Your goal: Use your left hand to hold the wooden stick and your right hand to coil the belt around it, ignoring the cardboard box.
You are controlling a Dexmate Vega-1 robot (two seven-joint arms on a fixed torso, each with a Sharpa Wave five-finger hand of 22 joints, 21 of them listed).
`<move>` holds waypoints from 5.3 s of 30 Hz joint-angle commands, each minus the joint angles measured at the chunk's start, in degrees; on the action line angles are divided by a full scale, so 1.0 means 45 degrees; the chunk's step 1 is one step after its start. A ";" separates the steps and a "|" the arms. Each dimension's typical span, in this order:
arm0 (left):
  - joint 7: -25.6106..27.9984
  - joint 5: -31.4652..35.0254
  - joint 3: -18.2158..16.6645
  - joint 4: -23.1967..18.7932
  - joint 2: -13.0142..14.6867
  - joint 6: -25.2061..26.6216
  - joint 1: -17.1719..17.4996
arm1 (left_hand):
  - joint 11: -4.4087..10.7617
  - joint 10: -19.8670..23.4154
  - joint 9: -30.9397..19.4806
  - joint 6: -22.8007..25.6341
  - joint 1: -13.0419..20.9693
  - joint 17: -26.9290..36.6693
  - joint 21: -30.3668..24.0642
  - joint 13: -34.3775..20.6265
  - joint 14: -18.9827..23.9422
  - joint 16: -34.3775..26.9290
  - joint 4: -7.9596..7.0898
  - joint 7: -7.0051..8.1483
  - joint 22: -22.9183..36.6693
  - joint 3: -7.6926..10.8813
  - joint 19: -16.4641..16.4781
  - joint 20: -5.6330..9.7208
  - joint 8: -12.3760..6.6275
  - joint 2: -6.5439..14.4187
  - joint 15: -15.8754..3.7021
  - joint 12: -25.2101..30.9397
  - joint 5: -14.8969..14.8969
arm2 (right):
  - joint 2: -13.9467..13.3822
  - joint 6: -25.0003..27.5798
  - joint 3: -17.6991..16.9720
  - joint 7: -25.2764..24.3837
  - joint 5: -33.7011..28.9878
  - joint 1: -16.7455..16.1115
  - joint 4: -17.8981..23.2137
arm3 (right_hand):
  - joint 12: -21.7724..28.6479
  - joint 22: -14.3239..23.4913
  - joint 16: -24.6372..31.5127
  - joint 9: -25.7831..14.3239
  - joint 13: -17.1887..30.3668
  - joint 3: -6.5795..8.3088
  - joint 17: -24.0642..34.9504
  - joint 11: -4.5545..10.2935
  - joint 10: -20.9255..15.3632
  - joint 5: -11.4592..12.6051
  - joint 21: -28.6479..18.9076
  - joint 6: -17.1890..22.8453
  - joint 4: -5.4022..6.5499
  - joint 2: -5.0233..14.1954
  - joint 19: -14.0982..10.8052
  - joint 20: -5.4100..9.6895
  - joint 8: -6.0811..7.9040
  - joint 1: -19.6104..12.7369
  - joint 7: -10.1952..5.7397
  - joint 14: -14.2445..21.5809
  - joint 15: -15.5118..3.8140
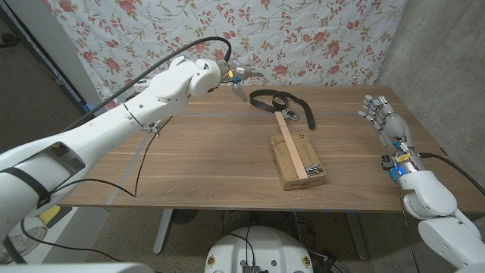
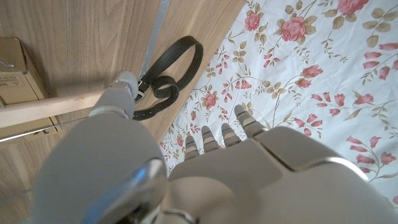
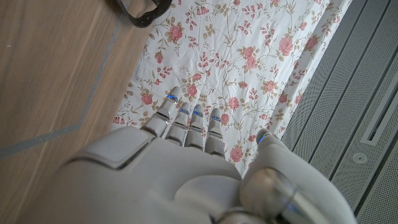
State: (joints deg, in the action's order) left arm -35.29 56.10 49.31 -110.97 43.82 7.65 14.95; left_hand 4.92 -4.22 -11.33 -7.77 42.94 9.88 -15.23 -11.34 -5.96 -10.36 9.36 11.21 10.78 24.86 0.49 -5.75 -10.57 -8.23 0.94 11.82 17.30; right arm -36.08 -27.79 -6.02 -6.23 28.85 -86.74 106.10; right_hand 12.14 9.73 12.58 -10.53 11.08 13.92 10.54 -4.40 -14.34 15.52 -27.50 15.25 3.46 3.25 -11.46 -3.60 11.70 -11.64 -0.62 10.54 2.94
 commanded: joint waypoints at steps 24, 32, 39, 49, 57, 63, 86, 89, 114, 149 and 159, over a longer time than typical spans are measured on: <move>0.0354 0.2774 0.1049 0.2576 -0.1961 -0.5293 -0.1384 | 0.0364 0.0165 -0.0304 -0.0274 0.0578 0.0044 0.0188 -0.0168 0.0231 -0.0117 -0.0165 -0.0191 0.0071 -0.1589 0.0276 -0.0092 -0.0506 -0.0312 -0.0237 0.0305 0.1967 | 0.0602 -0.0412 0.0206 -0.0552 -0.0474 0.0080 -0.0189 | -0.0029 0.0061 -0.0057 -0.0038 0.0024 0.0041 0.0087 -0.0037 -0.0177 -0.0028 0.0144 0.0146 -0.0024 0.0133 -0.0140 0.0009 -0.0036 0.0069 -0.0046 0.0164 0.0074; 0.1050 0.2436 0.1303 0.3413 -0.2321 -0.5989 -0.1632 | 0.1014 0.0697 -0.0363 0.0240 0.0780 0.0042 0.0192 -0.0189 0.0474 -0.0152 -0.0164 -0.0113 0.0068 -0.1920 0.0425 -0.0040 -0.0738 -0.0321 -0.0266 0.0483 0.2296 | 0.0596 -0.0387 0.0223 -0.0657 -0.0521 0.0107 -0.0209 | -0.0037 0.0062 -0.0063 -0.0039 0.0026 0.0035 0.0092 -0.0043 -0.0186 -0.0040 0.0178 0.0166 -0.0021 0.0140 -0.0155 0.0007 -0.0039 0.0096 -0.0038 0.0174 0.0080; 0.1503 0.2172 0.1608 0.4175 -0.2641 -0.6454 -0.1893 | 0.1185 0.1256 -0.0391 0.0613 0.0980 0.0039 0.0135 -0.0200 0.0810 -0.0212 -0.0163 -0.0059 0.0064 -0.2171 0.0708 -0.0024 -0.0890 -0.0296 -0.0358 0.0653 0.2523 | 0.0614 -0.0289 0.0123 -0.0842 -0.0568 -0.0034 -0.0093 | -0.0045 0.0063 -0.0071 -0.0040 0.0028 0.0029 0.0095 -0.0035 -0.0189 -0.0050 0.0210 0.0178 -0.0022 0.0141 -0.0161 0.0003 -0.0044 0.0117 -0.0048 0.0177 0.0075; 0.1920 0.2110 0.2247 0.5379 -0.3108 -0.6939 -0.2403 | 0.1587 0.2648 -0.0391 0.1341 0.1455 0.0029 0.0115 -0.0202 0.1339 -0.0248 -0.0185 0.0084 0.0054 -0.2634 0.1072 -0.0001 -0.1135 -0.0179 -0.0683 0.1008 0.2926 | 0.0741 -0.0365 0.0160 -0.0907 -0.0554 0.0005 -0.0292 | -0.0060 0.0064 -0.0077 -0.0041 0.0030 0.0026 0.0098 -0.0026 -0.0182 -0.0061 0.0249 0.0169 -0.0025 0.0148 -0.0178 0.0009 -0.0060 0.0139 -0.0064 0.0194 0.0085; 0.1968 0.1726 0.2718 0.6284 -0.3488 -0.7402 -0.2818 | 0.0960 0.2061 -0.0381 0.1491 0.1694 0.0027 0.0143 -0.0188 0.1377 -0.0163 -0.0217 0.0013 0.0053 -0.2923 0.1186 0.0012 -0.1140 -0.0144 -0.0677 0.0655 0.3116 | 0.0764 -0.0424 0.0343 -0.0866 -0.0509 0.0310 -0.0580 | -0.0063 0.0065 -0.0085 -0.0041 0.0031 0.0025 0.0099 -0.0049 -0.0200 -0.0070 0.0286 0.0163 -0.0032 0.0154 -0.0194 0.0011 -0.0072 0.0154 -0.0070 0.0204 0.0087; 0.2185 0.1586 0.3020 0.6836 -0.3682 -0.7583 -0.3019 | 0.1032 0.2370 -0.0384 0.1698 0.1766 0.0027 0.0122 -0.0190 0.1445 -0.0156 -0.0248 -0.0001 0.0056 -0.3051 0.1314 0.0063 -0.1205 -0.0115 -0.0651 0.0736 0.3186 | 0.0737 -0.0421 0.0428 -0.0882 -0.0469 0.0436 -0.0708 | -0.0068 0.0066 -0.0089 -0.0041 0.0032 0.0025 0.0100 -0.0037 -0.0202 -0.0076 0.0308 0.0145 -0.0034 0.0159 -0.0204 0.0012 -0.0084 0.0165 -0.0081 0.0210 0.0080; 0.3785 0.1328 0.4398 0.9326 -0.4930 -0.8098 -0.3888 | 0.1378 0.2705 -0.0387 0.2201 0.2139 0.0045 0.0137 -0.0198 0.1588 -0.0148 -0.0372 0.0075 0.0071 -0.3180 0.1463 0.0123 -0.1348 0.0379 -0.0751 0.0717 0.3393 | 0.0777 -0.0622 0.0361 -0.1135 -0.0527 0.0170 -0.0710 | -0.0072 0.0068 -0.0087 -0.0042 0.0037 0.0027 0.0097 -0.0057 -0.0251 -0.0098 0.0400 0.0110 -0.0067 0.0163 -0.0255 0.0015 -0.0110 0.0185 -0.0112 0.0296 0.0089; 0.3971 0.1307 0.4570 0.9573 -0.5066 -0.8130 -0.3992 | 0.1411 0.2761 -0.0388 0.2306 0.2188 0.0043 0.0142 -0.0198 0.1605 -0.0146 -0.0391 0.0065 0.0074 -0.3186 0.1471 0.0132 -0.1384 0.0454 -0.0769 0.0720 0.3412 | 0.0791 -0.0674 0.0358 -0.1120 -0.0535 0.0152 -0.0743 | -0.0065 0.0069 -0.0087 -0.0042 0.0038 0.0026 0.0097 -0.0079 -0.0277 -0.0101 0.0416 0.0105 -0.0073 0.0159 -0.0256 -0.0003 -0.0113 0.0188 -0.0100 0.0310 0.0104; 0.6987 0.1551 0.5854 1.1357 -0.5738 -0.8191 -0.4399 | 0.1490 0.6445 -0.0341 0.5833 0.3579 0.0026 0.0037 -0.0493 0.3771 -0.0392 -0.0574 0.0235 0.0096 -0.3822 0.2424 0.0534 -0.2594 0.1942 -0.1932 0.1326 0.2130 | 0.0781 -0.0781 0.0225 -0.1104 -0.0601 0.0056 -0.0804 | -0.0072 0.0073 -0.0046 -0.0042 0.0045 0.0010 0.0101 -0.0039 -0.0326 -0.0114 0.0481 0.0067 -0.0106 0.0132 -0.0406 -0.0046 -0.0133 0.0233 -0.0183 0.0505 0.0130; 0.9428 0.1286 0.5204 0.9818 -0.4328 -0.6768 -0.3040 | 0.1238 1.0619 -0.1457 0.9918 0.6453 0.6463 -0.6946 -0.6699 1.5100 -0.5204 -0.2984 -0.1905 0.3106 -0.1004 0.8345 0.1993 -0.6421 0.4298 -0.3039 0.7756 -0.0139 | 0.0573 -0.0493 0.0034 -0.0959 -0.0526 -0.0113 -0.0492 | -0.0046 0.0079 -0.0030 -0.0043 0.0051 0.0012 0.0104 -0.0139 -0.0468 -0.0122 0.0577 0.0102 -0.0141 0.0140 -0.0513 -0.0090 -0.0120 0.0271 -0.0184 0.0671 0.0149; 0.8522 0.0525 0.3649 0.7630 -0.3309 -0.5494 -0.1772 | 0.0672 1.1567 -0.3355 0.9542 0.4337 1.2018 -1.1691 -1.3219 1.8458 -0.8867 -0.4508 -0.1832 0.5629 -0.0911 1.0101 0.2849 -0.6367 0.3950 -0.2804 1.1428 0.1952 | 0.0571 -0.0547 -0.0148 -0.0927 -0.0695 -0.0398 -0.0130 | -0.0037 0.0080 -0.0039 -0.0044 0.0053 0.0012 0.0106 -0.0128 -0.0523 -0.0127 0.0618 0.0140 -0.0147 0.0147 -0.0533 -0.0082 -0.0107 0.0291 -0.0175 0.0692 0.0146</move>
State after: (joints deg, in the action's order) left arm 6.87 61.96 71.74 -68.18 24.91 -21.99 2.07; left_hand 10.23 41.75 -23.12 36.91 69.27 53.94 -60.41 -33.75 74.02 -44.06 -6.11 3.97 32.00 17.95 43.20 2.74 -38.75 5.54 -11.95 45.91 22.88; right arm -33.42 -30.19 -5.92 -10.53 26.44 -87.34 103.98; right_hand 11.91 10.01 12.20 -10.52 11.06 13.95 10.79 -5.12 -16.11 15.02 -24.75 15.25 3.01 3.89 -13.31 -3.79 11.40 -10.55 -1.23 13.21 3.57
